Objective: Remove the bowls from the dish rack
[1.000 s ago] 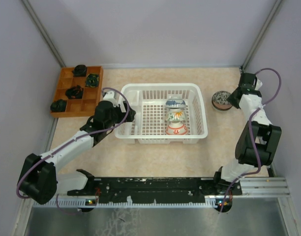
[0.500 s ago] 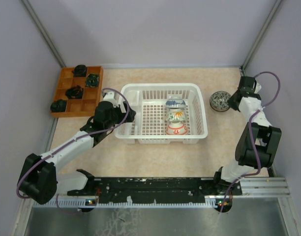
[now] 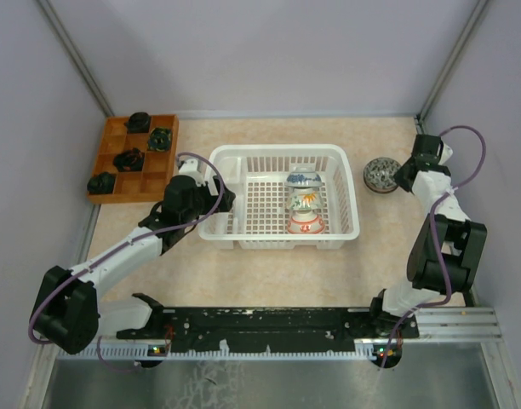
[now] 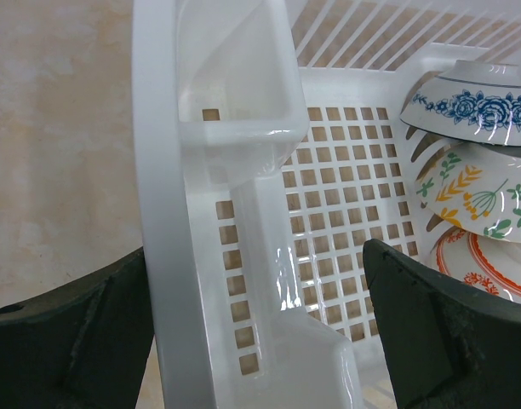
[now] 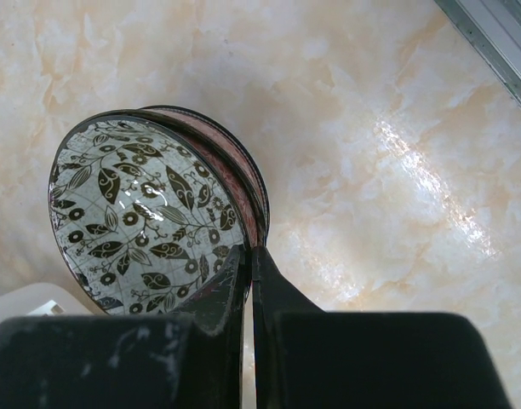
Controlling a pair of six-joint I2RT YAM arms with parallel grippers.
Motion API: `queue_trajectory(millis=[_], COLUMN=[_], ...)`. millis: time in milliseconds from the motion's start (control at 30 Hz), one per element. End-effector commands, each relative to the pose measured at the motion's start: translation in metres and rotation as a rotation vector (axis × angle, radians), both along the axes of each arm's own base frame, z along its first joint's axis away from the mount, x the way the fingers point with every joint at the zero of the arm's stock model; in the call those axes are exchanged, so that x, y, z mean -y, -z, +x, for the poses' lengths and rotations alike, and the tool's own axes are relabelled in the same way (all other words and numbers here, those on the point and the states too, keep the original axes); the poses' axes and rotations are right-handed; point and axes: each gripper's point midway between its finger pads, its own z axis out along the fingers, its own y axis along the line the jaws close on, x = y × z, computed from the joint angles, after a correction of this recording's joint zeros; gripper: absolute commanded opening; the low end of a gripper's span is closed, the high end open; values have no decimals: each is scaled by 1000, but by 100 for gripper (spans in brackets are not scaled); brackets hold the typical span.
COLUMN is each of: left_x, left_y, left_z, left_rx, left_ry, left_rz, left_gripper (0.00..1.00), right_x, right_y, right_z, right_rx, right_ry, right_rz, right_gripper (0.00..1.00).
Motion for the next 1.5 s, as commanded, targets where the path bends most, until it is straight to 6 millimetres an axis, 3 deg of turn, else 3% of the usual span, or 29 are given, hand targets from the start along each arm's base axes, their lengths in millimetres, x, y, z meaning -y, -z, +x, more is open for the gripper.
queue_trajectory(millis=[0, 233, 400, 533, 733, 967, 1067, 1233, 1467], left_x=[3, 4, 3, 2, 2, 3, 3, 3, -5], left_y=[-8, -9, -11, -14, -23, -41, -51, -73, -93], left_z=[2, 2, 2, 3, 6, 13, 15, 20, 24], left_rx=[27, 29, 32, 38, 52, 80, 100, 147, 183], left_ry=[8, 11, 8, 3, 1, -5, -7, -2, -30], left_rz=[-19, -21, -20, -17, -17, -6, -8, -2, 34], left_gripper=[99, 99, 99, 99, 99, 99, 99, 99, 99], right_x=[8, 13, 13, 13, 14, 4, -14, -71, -139], right_y=[-36, -35, -34, -43, -74, -132, -158, -193, -204], right_z=[12, 14, 15, 17, 16, 7, 7, 10, 11], right_rx=[105, 99, 100, 125, 187, 296, 356, 402, 441], right_ry=[23, 34, 23, 14, 0, -82, -180, -373, -615], right_rz=[-32, -46, -45, -51, -87, -136, -180, -317, -396], right_gripper=[0, 0, 24, 34, 41, 45, 45, 58, 62])
